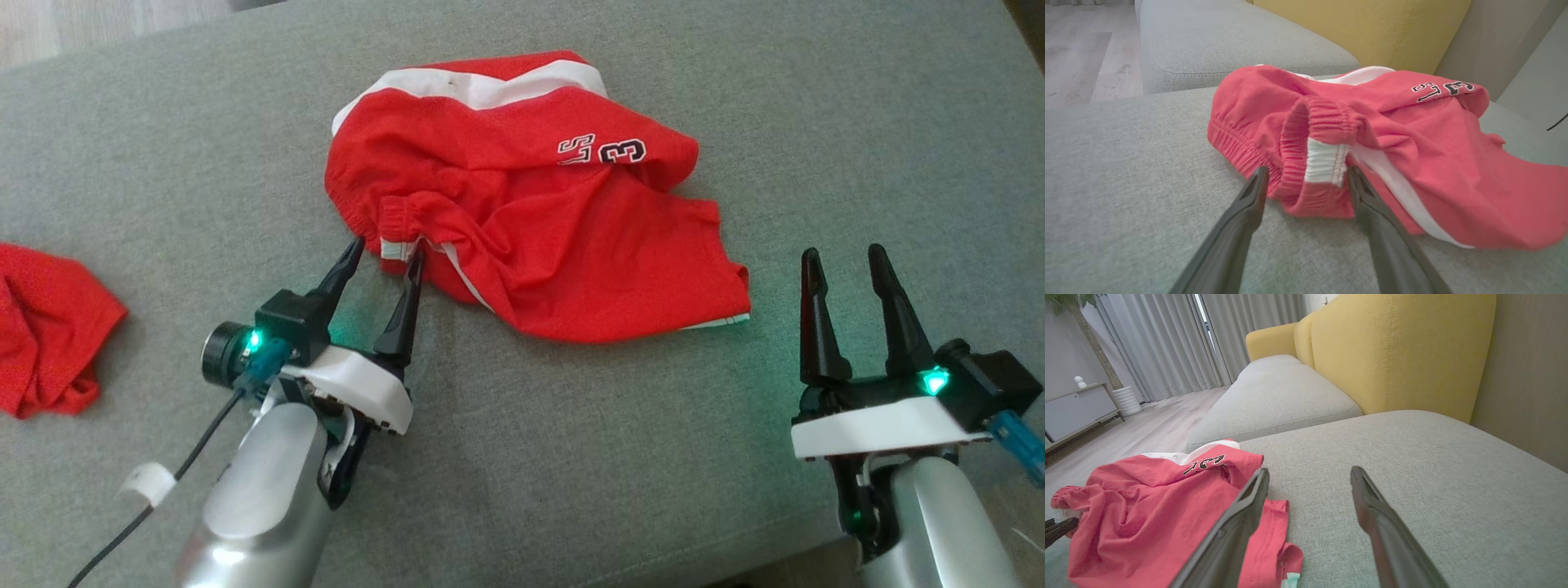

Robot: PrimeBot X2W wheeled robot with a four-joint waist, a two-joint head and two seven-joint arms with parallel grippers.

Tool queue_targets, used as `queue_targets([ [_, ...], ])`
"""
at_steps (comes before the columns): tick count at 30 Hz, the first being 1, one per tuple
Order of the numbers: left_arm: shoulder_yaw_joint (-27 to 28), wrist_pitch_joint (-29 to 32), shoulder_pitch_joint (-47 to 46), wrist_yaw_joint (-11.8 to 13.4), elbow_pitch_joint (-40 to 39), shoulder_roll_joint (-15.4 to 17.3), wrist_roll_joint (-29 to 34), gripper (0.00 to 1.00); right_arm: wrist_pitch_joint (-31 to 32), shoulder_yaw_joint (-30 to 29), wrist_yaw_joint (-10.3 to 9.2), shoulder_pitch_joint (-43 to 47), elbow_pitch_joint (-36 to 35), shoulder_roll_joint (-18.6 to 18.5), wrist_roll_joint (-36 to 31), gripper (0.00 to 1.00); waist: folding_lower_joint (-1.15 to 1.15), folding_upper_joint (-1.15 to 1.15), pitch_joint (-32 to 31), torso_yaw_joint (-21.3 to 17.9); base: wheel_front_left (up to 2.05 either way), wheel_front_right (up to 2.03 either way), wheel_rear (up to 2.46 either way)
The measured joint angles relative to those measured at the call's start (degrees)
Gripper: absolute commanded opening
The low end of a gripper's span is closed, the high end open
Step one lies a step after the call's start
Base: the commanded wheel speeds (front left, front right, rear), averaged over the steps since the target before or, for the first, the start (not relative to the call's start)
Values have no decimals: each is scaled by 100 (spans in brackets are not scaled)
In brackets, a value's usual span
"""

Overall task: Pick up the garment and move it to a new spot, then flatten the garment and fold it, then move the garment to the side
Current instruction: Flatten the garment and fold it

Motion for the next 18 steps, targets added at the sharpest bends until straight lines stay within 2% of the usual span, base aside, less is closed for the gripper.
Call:
queue_targets([
  [7, -27, -87, -86, -1, 51, -3, -1, 100, 0, 2, 0, -42, 78, 0, -2, 100, -1, 0, -43, 28, 0, 0, 0],
  [8, -32, -87, -99, -1, 54, -5, -2, 80, 0, 2, 0, -43, 96, 0, -2, 100, 0, 0, -51, 32, 0, 0, 0],
  [9, -38, -87, -102, -1, 65, -7, -5, 33, 0, 5, 0, -43, 109, 0, -2, 100, 0, 0, -60, 33, 0, 0, 0],
  [10, -60, -87, -102, -2, 71, -10, -29, 0, 0, 5, 0, -43, 120, 0, -2, 100, -1, 0, -66, 31, 0, 0, 0],
  [18, -186, -97, -102, -5, 69, -13, -124, 0, 0, 103, 0, -41, 360, 0, -165, 100, -1, 0, -116, 25, 0, 0, 0],
])
